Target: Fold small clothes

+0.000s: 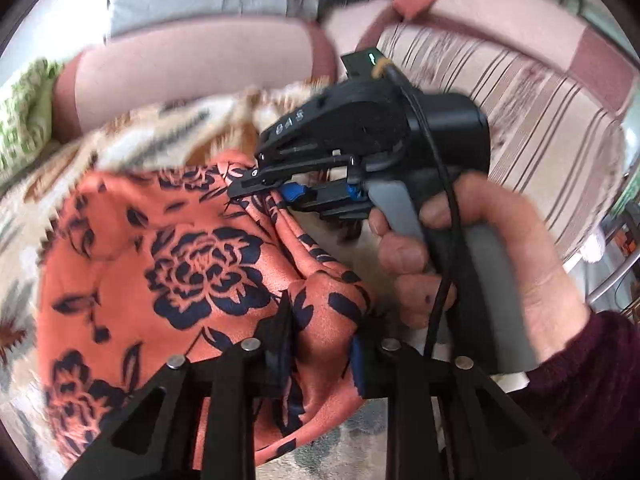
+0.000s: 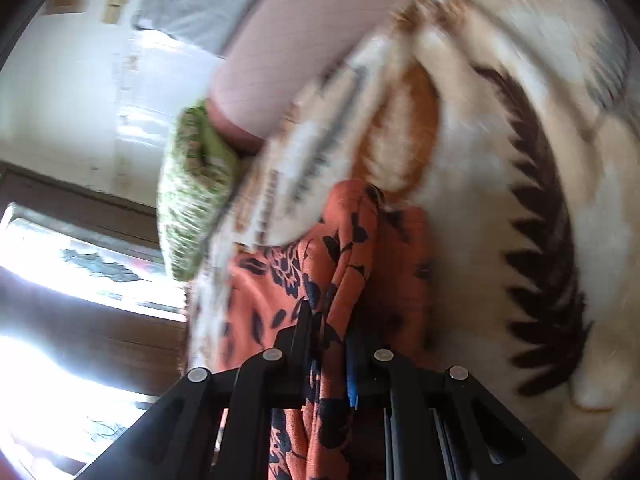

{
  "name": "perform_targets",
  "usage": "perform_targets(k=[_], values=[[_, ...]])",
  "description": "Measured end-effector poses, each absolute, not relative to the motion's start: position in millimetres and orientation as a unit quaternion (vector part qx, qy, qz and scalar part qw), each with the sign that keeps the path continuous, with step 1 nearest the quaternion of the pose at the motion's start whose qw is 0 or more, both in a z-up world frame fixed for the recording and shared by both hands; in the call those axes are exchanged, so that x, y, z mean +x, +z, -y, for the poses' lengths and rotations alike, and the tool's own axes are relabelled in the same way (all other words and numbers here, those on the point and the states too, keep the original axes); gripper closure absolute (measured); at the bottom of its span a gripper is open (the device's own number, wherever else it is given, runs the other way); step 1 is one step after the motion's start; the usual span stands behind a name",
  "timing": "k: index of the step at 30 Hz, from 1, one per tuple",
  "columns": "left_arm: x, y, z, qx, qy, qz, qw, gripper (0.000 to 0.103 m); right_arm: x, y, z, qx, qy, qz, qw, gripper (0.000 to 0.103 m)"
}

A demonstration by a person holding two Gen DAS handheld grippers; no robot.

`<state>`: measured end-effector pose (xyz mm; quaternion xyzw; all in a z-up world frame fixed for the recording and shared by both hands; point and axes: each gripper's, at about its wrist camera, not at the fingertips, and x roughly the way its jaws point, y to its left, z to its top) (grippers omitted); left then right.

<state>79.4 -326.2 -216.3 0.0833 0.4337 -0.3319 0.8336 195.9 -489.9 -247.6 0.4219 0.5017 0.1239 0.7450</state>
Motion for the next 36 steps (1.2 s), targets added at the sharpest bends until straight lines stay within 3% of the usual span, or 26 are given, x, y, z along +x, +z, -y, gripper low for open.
perform_targets(k=[3,5,8,15,20,26,28,30,36], values=[[76,-214,319,0.075,-0.340,-0.433,0.831,0.066,199,-264,498,0.461,0.124,-0.516,0.711,0.083],[70,-202,312,0.083,-0.352,-0.442,0.821,0.046,198,-251,502,0.446,0.128,-0.510,0.724,0.080],[45,-174,294,0.101,-0.368,-0.413,0.827,0.030,188,-223,514,0.391,0.085,-0.483,0.779,0.079],[47,-141,228,0.149,-0.271,-0.332,0.891,0.029,166,-186,500,0.371,0.123,-0.436,0.811,0.079],[94,-171,195,0.130,-0.183,-0.367,0.903,0.029,154,-179,471,0.365,0.186,-0.446,0.796,0.079],[107,-233,186,0.162,-0.159,-0.414,0.881,0.028,126,-192,427,0.323,0.197,-0.517,0.768,0.079],[108,-243,176,0.124,-0.168,-0.420,0.883,0.028,121,-214,418,0.300,0.171,-0.556,0.756,0.080],[114,-244,169,0.089,-0.175,-0.433,0.880,0.028,117,-227,418,0.313,0.156,-0.559,0.752,0.080],[138,-219,159,0.064,-0.188,-0.426,0.883,0.026,132,-190,422,0.298,0.135,-0.541,0.775,0.080]])
